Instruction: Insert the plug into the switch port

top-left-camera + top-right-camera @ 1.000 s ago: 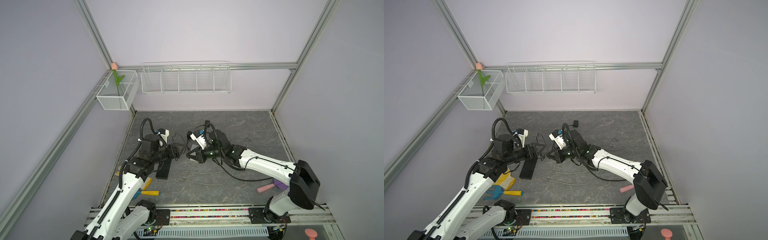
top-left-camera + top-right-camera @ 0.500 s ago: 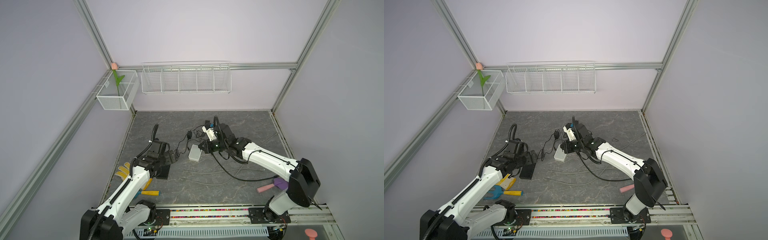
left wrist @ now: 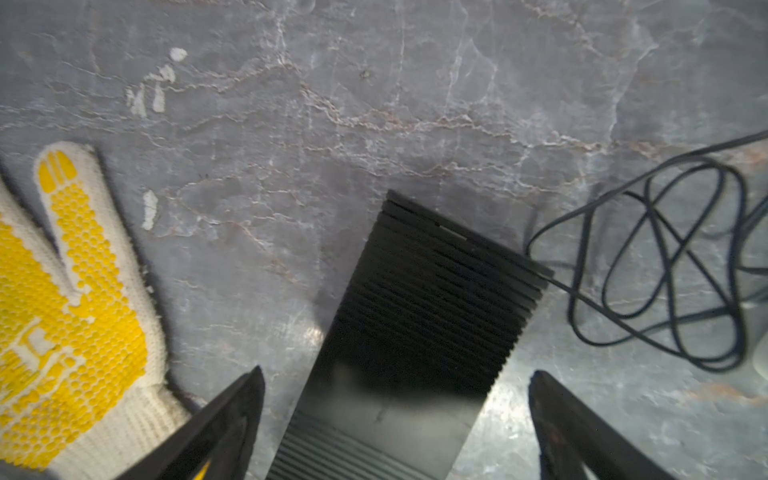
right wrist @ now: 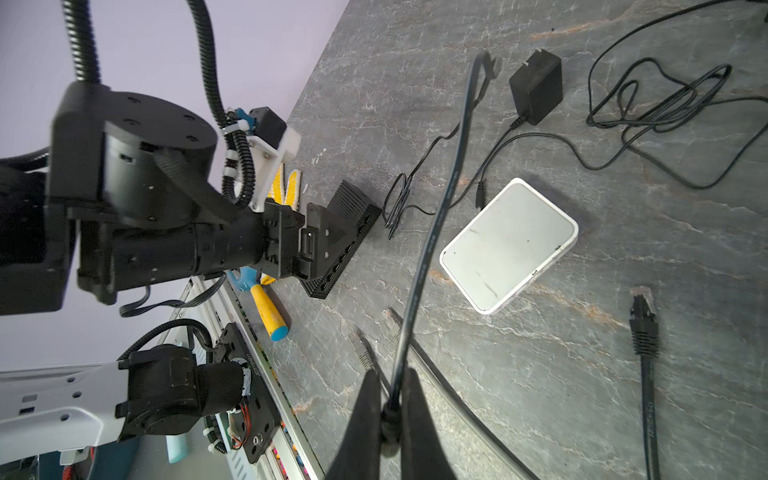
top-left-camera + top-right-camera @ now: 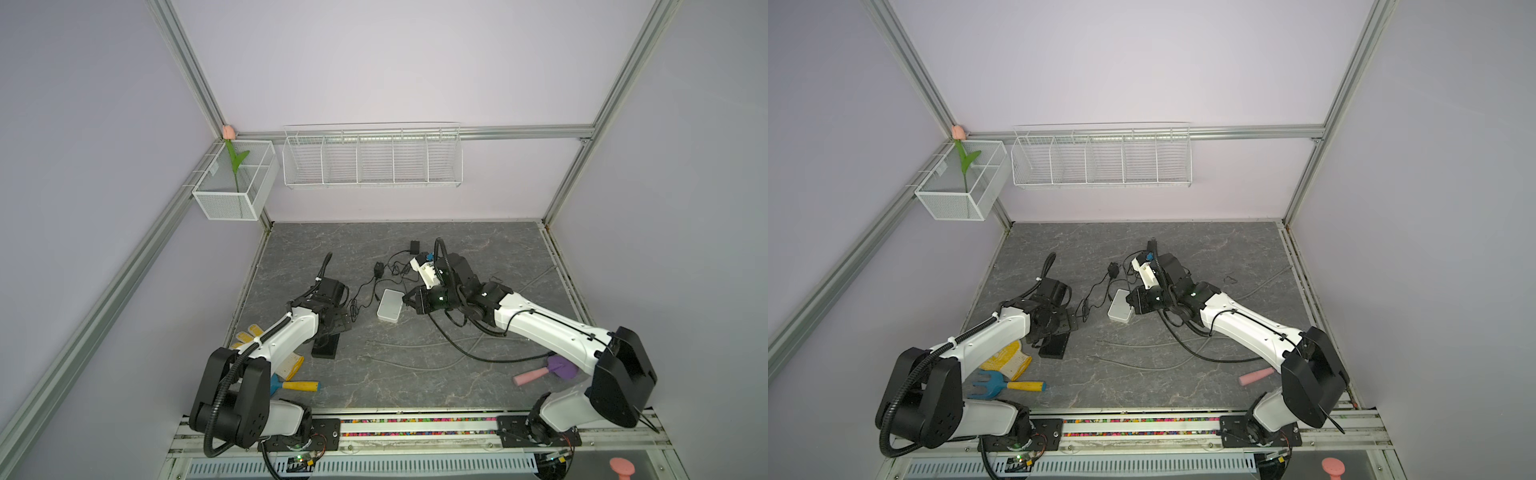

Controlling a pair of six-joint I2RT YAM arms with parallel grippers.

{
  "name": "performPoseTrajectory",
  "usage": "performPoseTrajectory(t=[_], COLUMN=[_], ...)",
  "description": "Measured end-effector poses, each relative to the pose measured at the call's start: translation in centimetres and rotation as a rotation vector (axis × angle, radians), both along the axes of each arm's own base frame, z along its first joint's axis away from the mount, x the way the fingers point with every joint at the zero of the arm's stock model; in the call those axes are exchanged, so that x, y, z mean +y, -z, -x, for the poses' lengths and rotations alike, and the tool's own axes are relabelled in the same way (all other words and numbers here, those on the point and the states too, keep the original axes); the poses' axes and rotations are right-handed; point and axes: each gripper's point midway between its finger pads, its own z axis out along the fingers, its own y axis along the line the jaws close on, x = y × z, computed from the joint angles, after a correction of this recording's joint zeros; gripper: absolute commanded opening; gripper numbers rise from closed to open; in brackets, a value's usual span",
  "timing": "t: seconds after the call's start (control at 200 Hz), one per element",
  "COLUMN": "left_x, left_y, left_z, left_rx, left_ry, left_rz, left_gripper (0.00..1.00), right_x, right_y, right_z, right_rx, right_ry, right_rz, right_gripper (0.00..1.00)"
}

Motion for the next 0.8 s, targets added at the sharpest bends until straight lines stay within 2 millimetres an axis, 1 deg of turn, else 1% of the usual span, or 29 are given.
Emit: performPoseTrajectory(t=[0.085,0.21,0.31,0.405,0.52,0.54,0.61,0.69,0.745,0.8], left_x=[-0.4,-0.5,-1.3,-1.8,-1.8,-1.9,-2.4,-3.0,-3.2,-3.3], left_y=[0.7,1.8,2.5,2.8,2.9,2.9,2.8,2.6,2.6,2.5], left_z=[-0.1,-0.1,0.0,-0.1,-0.3,-0.3,-0.6,-0.8,-0.9,-0.9], left_rx=[0.017,0.05,0.075,0.08,0.082,0.082,0.077,0.068,0.064,0.06], left_ry=[0.004,0.005,0.009,0.008,0.001,0.003,0.012,0.026,0.033,0.035], left_rz=[0.013,0.021,0.063,0.084,0.083,0.082,0.075,0.077,0.08,0.083], left_gripper=[0.9,0.84,0.79,0.73,0.69,0.67,0.47,0.29,0.19,0.12], right_x=[-0.4,-0.6,-0.6,-0.6,-0.7,-0.7,-0.7,-0.7,-0.7,-0.7], right_y=[0.4,0.9,1.0,0.8,0.6,0.5,0.4,0.3,0.3,0.3], right_z=[0.4,0.7,0.7,0.6,0.7,0.7,0.7,0.7,0.7,0.7], right_rx=[0.004,0.013,0.011,0.007,-0.001,-0.002,-0.006,-0.01,-0.011,-0.011], right_ry=[0.0,0.0,0.0,0.0,0.0,0.0,0.0,0.0,0.0,0.0], right_rz=[0.005,0.014,0.012,0.008,0.0,-0.001,-0.005,-0.009,-0.01,-0.011], right_gripper=[0.08,0.08,0.08,0.08,0.08,0.08,0.08,0.08,0.08,0.08])
